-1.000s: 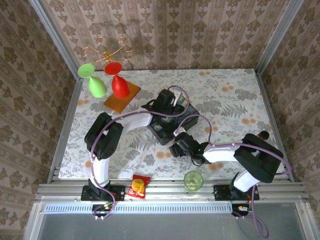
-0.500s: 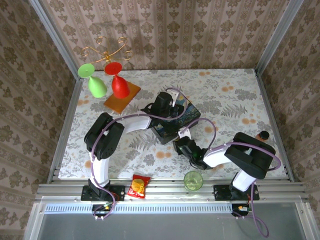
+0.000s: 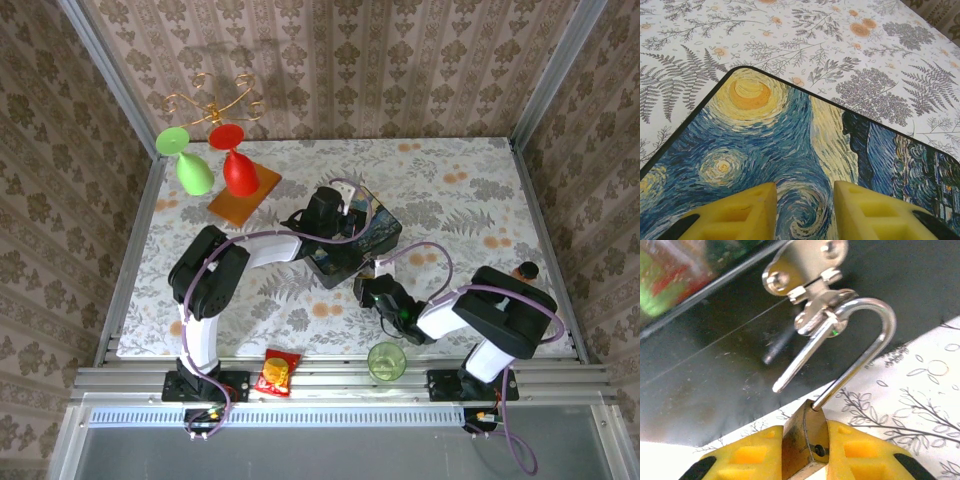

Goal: Unlock the padlock with the key

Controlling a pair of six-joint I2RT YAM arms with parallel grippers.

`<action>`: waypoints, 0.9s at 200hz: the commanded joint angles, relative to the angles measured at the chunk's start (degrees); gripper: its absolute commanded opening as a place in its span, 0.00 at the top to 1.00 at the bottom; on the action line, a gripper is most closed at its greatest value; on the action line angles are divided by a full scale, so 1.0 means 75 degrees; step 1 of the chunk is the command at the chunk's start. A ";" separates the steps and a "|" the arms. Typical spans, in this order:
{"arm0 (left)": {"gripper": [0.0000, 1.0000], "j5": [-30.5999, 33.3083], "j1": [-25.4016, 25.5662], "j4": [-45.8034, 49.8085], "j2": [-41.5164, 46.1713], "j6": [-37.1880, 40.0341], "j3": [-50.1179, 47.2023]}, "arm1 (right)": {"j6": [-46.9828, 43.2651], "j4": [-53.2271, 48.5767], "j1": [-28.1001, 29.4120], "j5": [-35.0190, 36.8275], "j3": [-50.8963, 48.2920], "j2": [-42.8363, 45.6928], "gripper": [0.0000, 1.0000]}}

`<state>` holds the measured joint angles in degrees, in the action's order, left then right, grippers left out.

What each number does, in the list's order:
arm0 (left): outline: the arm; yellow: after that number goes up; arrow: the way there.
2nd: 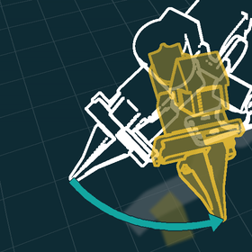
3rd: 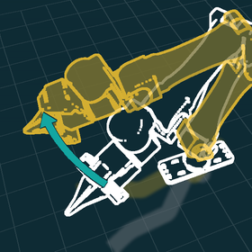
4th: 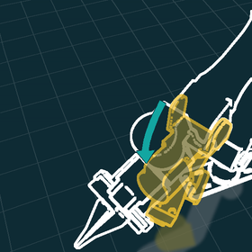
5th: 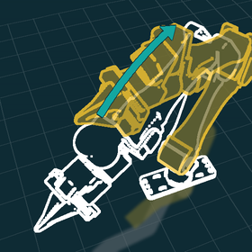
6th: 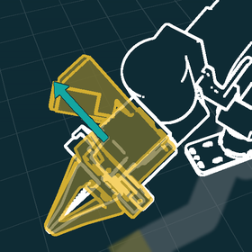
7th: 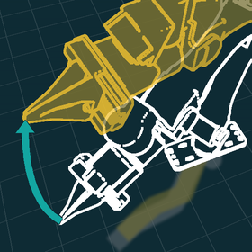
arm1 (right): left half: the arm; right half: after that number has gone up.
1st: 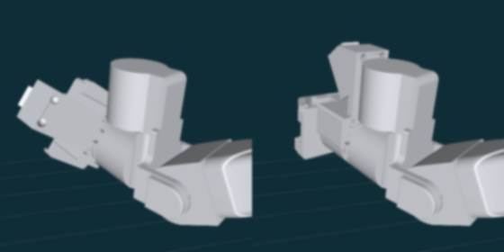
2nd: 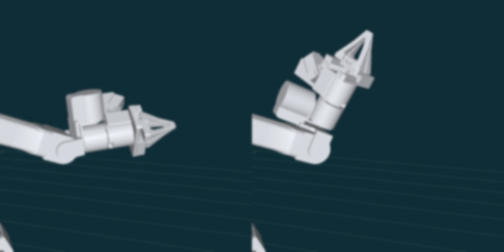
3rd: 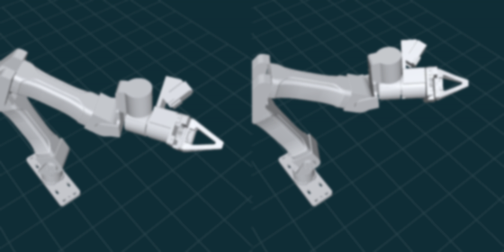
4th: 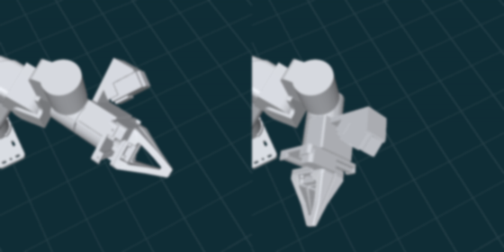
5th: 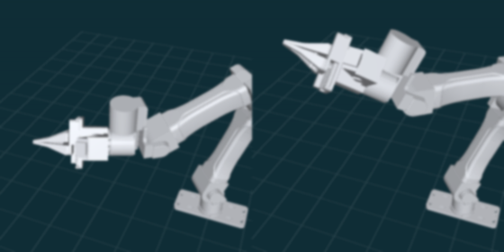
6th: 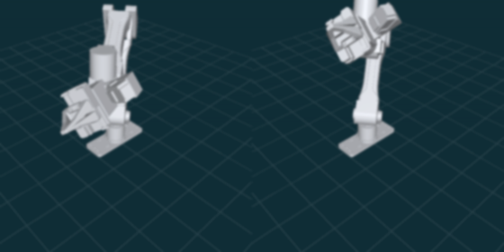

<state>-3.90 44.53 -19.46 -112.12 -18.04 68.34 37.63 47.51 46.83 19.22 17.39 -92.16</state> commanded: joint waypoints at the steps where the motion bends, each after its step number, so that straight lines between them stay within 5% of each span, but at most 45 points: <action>1: 0.65 -0.0347 0.0037 0.1518 -0.0550 -0.0336 -0.0565 | 0.0724 0.0506 -0.0454 -0.0272 -0.0340 0.0241 1.00; 34: 0.66 -0.0362 0.0039 0.1423 -0.0597 -0.0296 -0.0639 | 0.1200 0.1708 -0.1072 -0.1326 -0.0689 0.0184 1.00; 105: 0.73 -0.0350 0.0062 0.1150 -0.0754 -0.0277 -0.0847 | 0.2433 0.3710 -0.1457 -0.1720 -0.0665 -0.1127 1.00; 180: 0.74 -0.0300 0.0047 0.1044 -0.0764 -0.0283 -0.0925 | 0.3728 0.3695 -0.1439 -0.1783 -0.0712 -0.0739 1.00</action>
<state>-4.29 44.56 -25.89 -112.66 -18.02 65.73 61.82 69.89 36.47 5.32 12.40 -100.31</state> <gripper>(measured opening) 0.259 0.130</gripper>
